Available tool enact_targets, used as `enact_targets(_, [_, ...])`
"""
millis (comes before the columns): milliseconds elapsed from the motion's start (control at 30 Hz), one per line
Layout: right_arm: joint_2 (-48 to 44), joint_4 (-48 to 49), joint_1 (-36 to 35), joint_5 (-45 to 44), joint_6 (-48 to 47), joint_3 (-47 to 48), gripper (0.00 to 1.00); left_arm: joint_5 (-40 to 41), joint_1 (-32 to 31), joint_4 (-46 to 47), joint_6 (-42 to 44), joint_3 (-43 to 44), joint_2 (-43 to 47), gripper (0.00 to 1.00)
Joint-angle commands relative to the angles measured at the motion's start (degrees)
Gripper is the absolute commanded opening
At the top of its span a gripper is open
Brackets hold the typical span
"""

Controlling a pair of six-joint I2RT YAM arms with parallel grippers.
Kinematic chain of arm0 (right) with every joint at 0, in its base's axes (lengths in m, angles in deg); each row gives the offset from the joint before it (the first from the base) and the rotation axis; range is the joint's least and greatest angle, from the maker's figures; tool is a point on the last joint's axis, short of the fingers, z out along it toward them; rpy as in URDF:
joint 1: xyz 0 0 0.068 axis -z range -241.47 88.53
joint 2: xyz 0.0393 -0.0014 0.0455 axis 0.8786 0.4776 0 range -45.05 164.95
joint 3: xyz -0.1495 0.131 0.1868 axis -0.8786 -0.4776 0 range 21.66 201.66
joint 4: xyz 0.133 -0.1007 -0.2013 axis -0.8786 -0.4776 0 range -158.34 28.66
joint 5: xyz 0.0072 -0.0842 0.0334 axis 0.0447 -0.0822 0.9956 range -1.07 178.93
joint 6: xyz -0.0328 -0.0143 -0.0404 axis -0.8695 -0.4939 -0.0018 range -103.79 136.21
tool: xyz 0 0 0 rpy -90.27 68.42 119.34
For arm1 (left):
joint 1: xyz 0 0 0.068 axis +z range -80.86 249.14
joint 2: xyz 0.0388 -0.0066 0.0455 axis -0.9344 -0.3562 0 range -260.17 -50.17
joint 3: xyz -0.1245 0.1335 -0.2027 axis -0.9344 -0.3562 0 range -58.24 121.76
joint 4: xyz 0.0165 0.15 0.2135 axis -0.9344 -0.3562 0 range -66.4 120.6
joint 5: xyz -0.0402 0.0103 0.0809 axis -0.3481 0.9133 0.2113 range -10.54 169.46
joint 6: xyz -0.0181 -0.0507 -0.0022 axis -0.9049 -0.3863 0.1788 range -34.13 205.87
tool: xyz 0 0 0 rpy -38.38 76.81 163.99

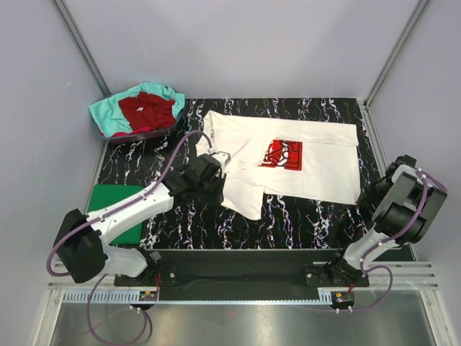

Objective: Fold and stack the t-shirts
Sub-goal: Fold the tshirt

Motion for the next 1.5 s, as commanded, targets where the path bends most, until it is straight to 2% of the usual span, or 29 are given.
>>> enact_targets(0, [0.8, -4.3, 0.0, -3.9, -1.8, 1.3, 0.0, 3.1, 0.8, -1.2, 2.8, 5.0, 1.8, 0.0])
enact_targets(400, [-0.9, -7.8, 0.1, -3.6, -1.2, 6.8, 0.0, 2.7, 3.6, -4.9, 4.6, 12.9, -2.3, 0.0])
enact_targets(800, [2.1, -10.2, -1.7, -3.9, -2.4, 12.5, 0.0, 2.2, 6.1, -6.4, 5.4, 22.7, -8.2, 0.0])
enact_targets(1200, [5.9, -12.3, -2.9, -5.2, -2.4, 17.9, 0.0, 1.5, 11.1, -7.5, 5.4, 31.6, -13.2, 0.0])
enact_targets(1467, [8.4, -13.3, -2.9, -5.5, -2.3, 22.0, 0.0, -2.0, 14.0, -8.3, 5.4, 36.7, -16.9, 0.0])
